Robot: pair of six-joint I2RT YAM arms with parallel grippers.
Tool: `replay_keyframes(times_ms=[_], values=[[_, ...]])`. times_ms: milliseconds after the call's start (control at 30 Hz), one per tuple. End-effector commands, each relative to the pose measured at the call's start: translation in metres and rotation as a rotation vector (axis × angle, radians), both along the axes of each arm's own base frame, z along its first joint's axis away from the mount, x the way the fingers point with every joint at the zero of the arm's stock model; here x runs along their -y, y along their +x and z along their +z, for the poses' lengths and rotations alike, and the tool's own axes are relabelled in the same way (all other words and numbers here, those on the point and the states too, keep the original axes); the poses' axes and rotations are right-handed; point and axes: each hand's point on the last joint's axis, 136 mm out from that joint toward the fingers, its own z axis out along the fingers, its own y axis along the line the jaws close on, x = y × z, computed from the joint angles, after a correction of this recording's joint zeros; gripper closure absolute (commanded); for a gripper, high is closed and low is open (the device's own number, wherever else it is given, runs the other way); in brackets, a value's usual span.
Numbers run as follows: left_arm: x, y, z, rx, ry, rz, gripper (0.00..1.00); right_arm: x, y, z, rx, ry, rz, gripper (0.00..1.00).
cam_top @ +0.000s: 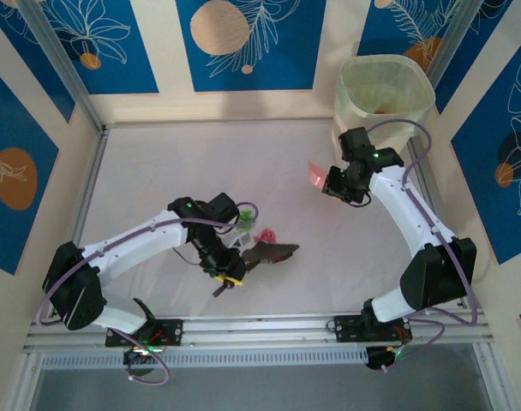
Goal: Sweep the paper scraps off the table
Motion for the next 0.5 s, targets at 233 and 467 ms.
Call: replay_keyframes(times_ms=[233,467], values=[[-0.001,0.097,-0.012,0.101,0.063,0.171,1.0,-0.033,-0.015,-0.025,-0.037,0.015,0.051,1.0],[0.011,0.162,-0.007,0.109,0.022,0.27,1.0,-0.043,-0.029,-0.043,-0.042,-0.031,0.113,1.0]])
